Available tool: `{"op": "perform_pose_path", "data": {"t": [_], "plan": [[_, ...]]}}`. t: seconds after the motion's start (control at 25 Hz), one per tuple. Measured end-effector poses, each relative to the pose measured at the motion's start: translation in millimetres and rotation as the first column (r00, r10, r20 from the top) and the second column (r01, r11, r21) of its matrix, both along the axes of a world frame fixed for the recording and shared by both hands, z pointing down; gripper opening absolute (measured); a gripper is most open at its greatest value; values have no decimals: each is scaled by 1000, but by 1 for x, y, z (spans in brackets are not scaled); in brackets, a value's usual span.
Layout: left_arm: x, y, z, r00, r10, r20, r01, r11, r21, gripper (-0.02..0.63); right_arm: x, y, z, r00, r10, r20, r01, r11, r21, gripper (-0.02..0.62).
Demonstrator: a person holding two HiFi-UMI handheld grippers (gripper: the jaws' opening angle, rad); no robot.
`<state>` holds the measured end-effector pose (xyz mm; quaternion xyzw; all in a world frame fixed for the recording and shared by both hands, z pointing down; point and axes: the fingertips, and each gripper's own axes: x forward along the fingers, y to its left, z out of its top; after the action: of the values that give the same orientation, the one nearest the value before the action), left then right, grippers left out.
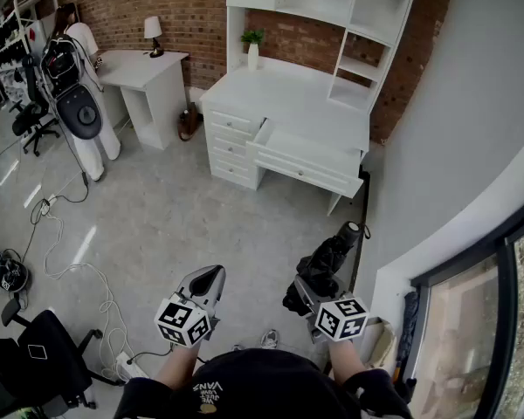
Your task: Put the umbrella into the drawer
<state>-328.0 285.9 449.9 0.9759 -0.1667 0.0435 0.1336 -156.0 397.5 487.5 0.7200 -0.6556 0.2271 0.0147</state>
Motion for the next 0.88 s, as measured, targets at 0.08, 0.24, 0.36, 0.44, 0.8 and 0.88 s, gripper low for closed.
{"op": "perform_pose_path", "data": {"t": [0.08, 0.24, 0.36, 0.44, 0.8, 0.88], "plan": [[1, 0, -2, 1000, 0, -6, 0, 1000, 1, 8, 1, -1, -1, 1000, -1, -5, 1, 1000, -2, 232], [3, -2, -4, 1000, -3, -11, 3, 1000, 11, 8, 5, -2, 1, 1000, -1, -21, 1, 1000, -10, 232], [8, -2, -3, 1000, -1, -14, 1, 1000, 19, 8, 9, -2, 3, 1000, -3, -22, 2, 1000, -12, 232], [12, -3, -3, 1000, 1, -16, 0, 1000, 18, 8, 13, -3, 4, 1000, -5, -19, 5, 1000, -18, 232], [49, -12, 1, 1000, -16, -18, 16, 1000, 21, 8, 46, -17, 13, 999, -25, 45, 27, 999, -39, 235], [62, -14, 2, 1000, -20, -13, 20, 1000, 23, 8, 57, -20, 15, 998, -35, 48, 37, 998, -44, 235]]}}
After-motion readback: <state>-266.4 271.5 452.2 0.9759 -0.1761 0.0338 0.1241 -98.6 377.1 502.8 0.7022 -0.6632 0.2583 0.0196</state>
